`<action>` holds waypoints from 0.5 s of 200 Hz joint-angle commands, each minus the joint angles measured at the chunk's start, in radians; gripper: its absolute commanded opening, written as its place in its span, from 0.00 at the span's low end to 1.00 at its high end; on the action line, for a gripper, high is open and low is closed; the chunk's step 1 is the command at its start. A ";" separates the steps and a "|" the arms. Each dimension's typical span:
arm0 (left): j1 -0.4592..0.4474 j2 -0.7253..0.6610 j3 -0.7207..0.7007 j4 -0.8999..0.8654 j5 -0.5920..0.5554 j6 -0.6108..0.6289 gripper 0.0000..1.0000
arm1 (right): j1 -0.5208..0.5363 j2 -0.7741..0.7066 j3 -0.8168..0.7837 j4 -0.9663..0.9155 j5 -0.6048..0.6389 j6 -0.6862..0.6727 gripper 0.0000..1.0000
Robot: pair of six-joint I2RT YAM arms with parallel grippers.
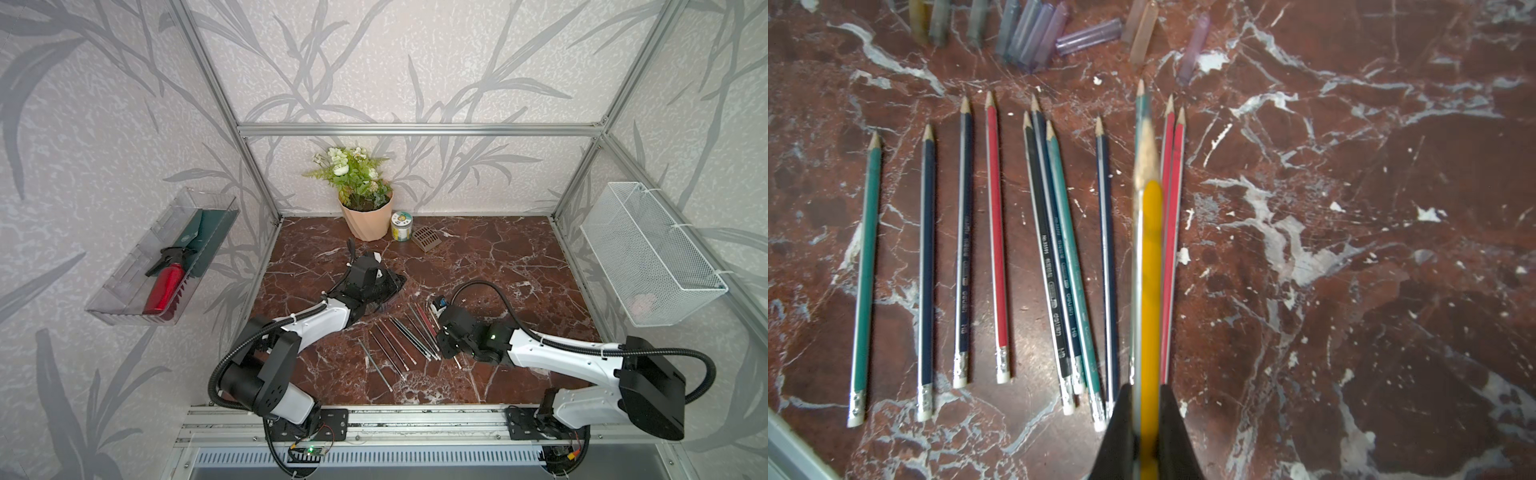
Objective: Remove the protective cover of the pencils
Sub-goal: Remove the protective sleeve from the pencil, then place the pencil at the center of the board.
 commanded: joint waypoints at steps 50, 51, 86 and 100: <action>-0.088 0.235 0.207 -0.029 0.010 0.003 0.00 | -0.168 0.176 0.042 -0.068 -0.096 0.064 0.00; -0.090 0.238 0.210 -0.030 0.011 0.003 0.00 | -0.169 0.182 0.045 -0.068 -0.099 0.063 0.00; -0.120 0.357 0.313 -0.084 0.016 0.002 0.00 | -0.179 0.250 0.083 -0.070 -0.110 0.061 0.01; -0.126 0.394 0.344 -0.102 0.016 -0.002 0.00 | -0.189 0.264 0.087 -0.066 -0.121 0.061 0.04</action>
